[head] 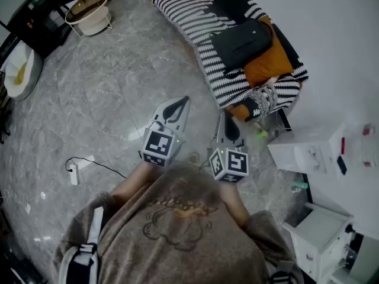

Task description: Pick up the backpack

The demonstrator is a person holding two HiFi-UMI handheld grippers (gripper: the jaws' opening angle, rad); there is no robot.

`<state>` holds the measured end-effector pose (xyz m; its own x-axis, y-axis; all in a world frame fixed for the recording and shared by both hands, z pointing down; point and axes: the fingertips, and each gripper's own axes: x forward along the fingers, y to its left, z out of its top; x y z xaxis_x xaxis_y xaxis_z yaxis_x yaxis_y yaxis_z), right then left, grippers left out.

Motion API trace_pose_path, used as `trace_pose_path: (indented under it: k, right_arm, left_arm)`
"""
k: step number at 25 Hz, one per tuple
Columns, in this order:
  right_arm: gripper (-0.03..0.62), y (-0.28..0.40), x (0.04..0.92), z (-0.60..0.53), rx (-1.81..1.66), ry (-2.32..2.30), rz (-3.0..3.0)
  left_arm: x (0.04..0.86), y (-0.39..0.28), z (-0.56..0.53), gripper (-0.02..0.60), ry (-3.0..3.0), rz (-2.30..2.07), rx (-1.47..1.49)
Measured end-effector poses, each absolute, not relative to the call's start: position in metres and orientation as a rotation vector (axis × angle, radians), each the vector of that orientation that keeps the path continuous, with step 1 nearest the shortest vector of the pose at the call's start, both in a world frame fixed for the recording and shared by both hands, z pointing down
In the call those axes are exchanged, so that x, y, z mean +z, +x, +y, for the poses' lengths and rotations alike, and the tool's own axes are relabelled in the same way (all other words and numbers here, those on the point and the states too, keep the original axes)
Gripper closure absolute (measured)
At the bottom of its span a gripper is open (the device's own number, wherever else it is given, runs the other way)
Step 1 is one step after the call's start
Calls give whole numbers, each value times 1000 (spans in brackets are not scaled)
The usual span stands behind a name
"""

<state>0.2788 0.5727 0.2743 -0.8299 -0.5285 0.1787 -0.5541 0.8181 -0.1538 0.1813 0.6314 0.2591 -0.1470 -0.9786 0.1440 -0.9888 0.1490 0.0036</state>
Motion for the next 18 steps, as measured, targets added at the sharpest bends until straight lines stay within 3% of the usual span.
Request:
trace_pose_path:
  k: [18]
  right_arm:
    - [588,272,294,518,283,753,-2911]
  left_arm:
    - [276,169,572,581,1953,-2305,92]
